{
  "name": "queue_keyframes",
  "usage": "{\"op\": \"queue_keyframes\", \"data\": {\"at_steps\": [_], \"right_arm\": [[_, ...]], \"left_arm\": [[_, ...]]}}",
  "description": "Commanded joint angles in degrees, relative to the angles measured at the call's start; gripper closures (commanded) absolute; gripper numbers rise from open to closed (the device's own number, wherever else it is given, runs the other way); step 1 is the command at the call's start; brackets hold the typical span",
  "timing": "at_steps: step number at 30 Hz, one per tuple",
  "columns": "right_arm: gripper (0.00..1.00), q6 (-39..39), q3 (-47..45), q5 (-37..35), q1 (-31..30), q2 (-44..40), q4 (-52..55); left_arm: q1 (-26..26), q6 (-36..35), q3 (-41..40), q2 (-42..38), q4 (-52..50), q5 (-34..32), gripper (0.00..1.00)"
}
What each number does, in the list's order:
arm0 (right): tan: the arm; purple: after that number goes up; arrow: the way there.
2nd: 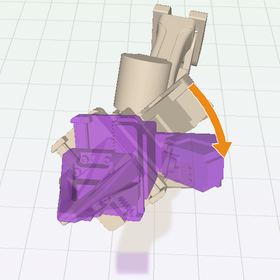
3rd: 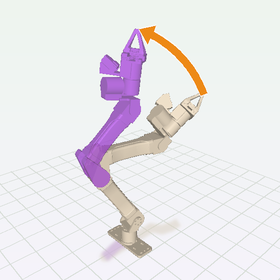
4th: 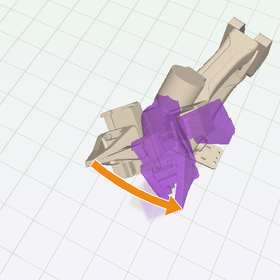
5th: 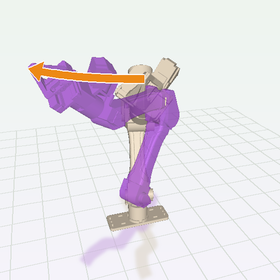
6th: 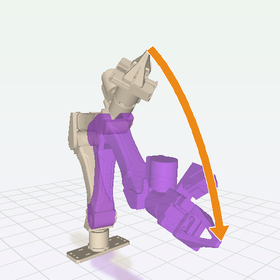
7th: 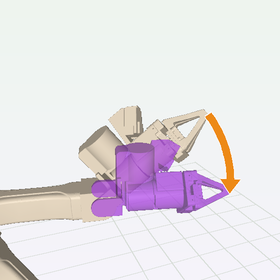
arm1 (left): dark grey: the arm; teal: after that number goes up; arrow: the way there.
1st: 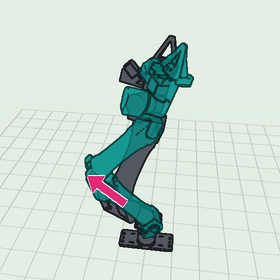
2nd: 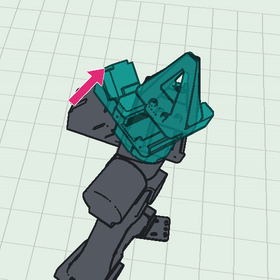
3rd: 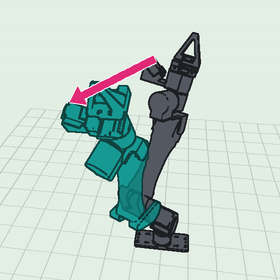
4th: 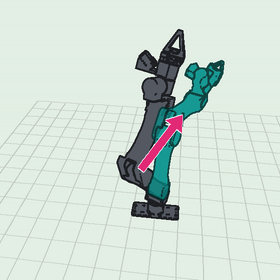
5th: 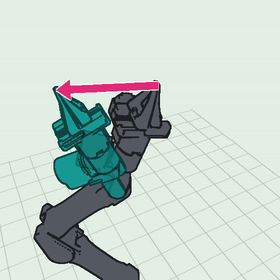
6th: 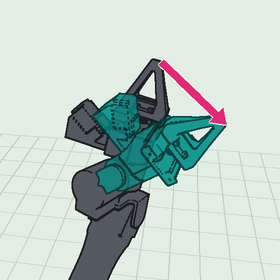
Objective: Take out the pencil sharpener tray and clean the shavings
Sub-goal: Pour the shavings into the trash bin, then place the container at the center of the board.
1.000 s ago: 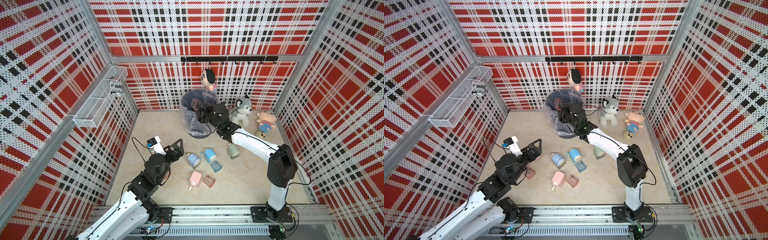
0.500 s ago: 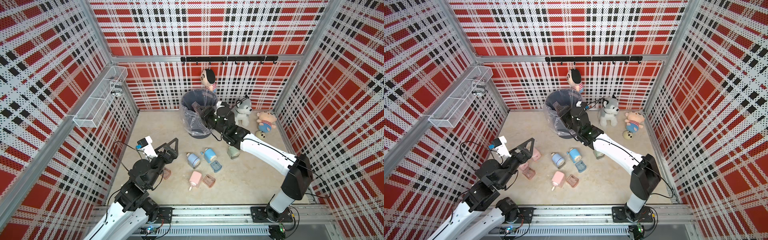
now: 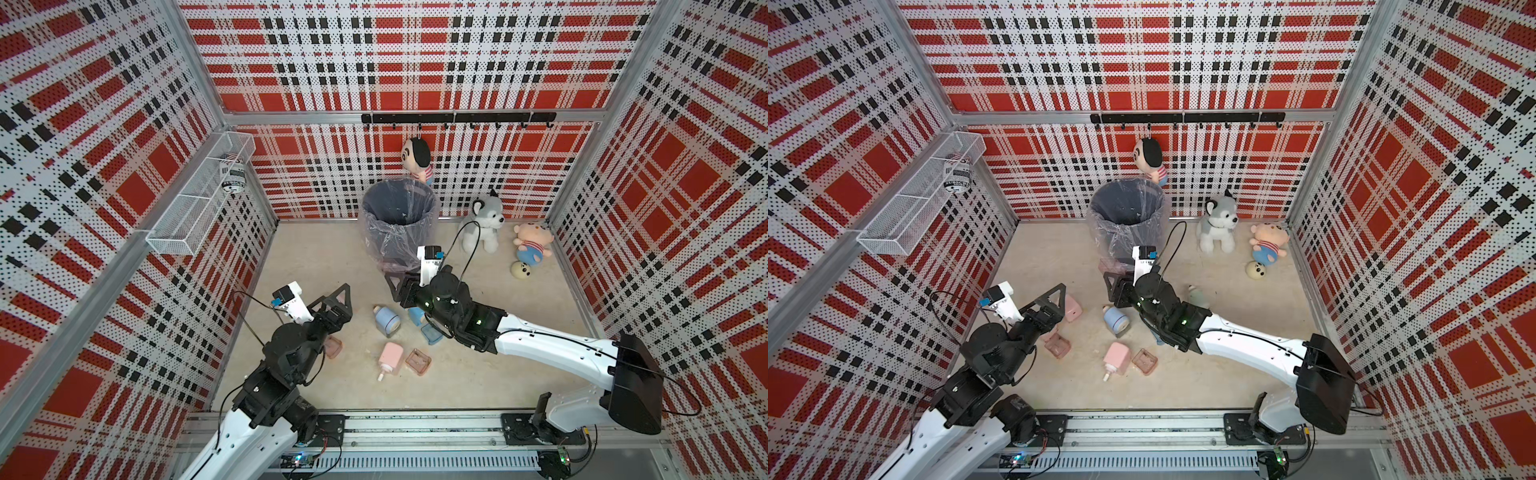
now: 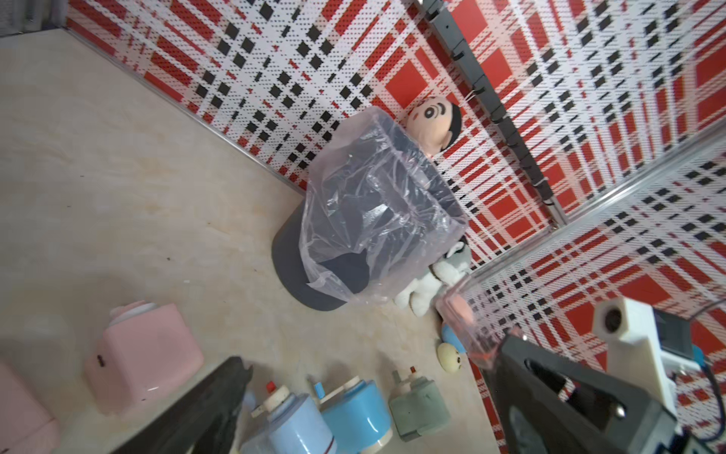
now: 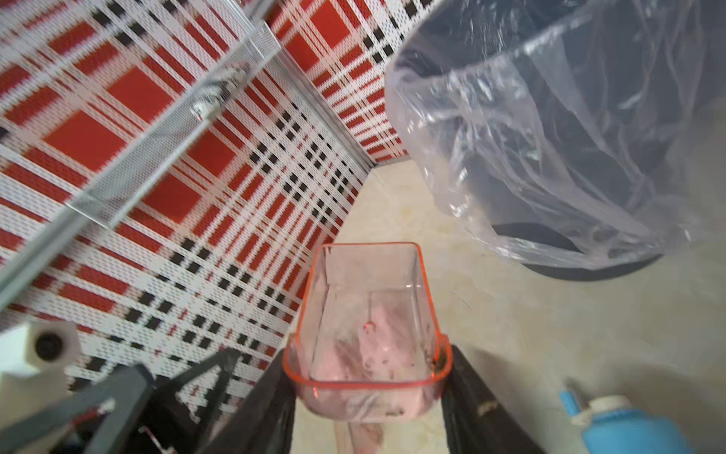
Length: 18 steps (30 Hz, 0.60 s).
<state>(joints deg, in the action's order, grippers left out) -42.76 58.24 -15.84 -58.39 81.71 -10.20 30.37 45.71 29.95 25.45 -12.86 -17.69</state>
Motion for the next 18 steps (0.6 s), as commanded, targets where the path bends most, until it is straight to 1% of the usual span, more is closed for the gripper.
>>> {"op": "queue_keyframes", "data": {"at_steps": [1, 3, 5, 8, 10, 15, 18], "right_arm": [[0.48, 6.28, -2.38, -0.92, -1.57, -1.06, -3.81], [0.48, 7.90, -3.42, -0.69, -2.83, -0.53, -4.26], [0.48, 10.11, -3.74, -0.68, -4.51, 0.50, -4.05], [0.47, 13.54, -3.45, -0.73, -6.99, 2.64, -3.75], [0.47, 14.71, -2.82, -0.55, -8.20, 4.49, -3.52], [0.47, 17.42, 1.78, -0.55, -11.00, 10.59, -0.26], [0.47, 19.44, 6.47, -2.52, -13.04, 15.28, 3.47]], "left_arm": [[-5.32, -1.24, -2.77, 1.88, 1.64, 4.79, 0.02], [-11.36, -1.24, -4.16, 2.70, 2.73, 10.07, 0.02], [-19.15, -1.17, -6.12, 3.14, 4.70, 16.82, 0.02], [-29.29, -0.67, -8.59, 4.26, 7.49, 27.83, 0.02], [-34.38, -0.16, -9.57, 5.31, 9.31, 33.10, 0.02], [-41.71, 0.04, -9.04, 9.40, 10.57, 39.02, 0.02], [-43.98, -0.01, -9.12, 9.76, 11.01, 40.46, 0.02]]}}
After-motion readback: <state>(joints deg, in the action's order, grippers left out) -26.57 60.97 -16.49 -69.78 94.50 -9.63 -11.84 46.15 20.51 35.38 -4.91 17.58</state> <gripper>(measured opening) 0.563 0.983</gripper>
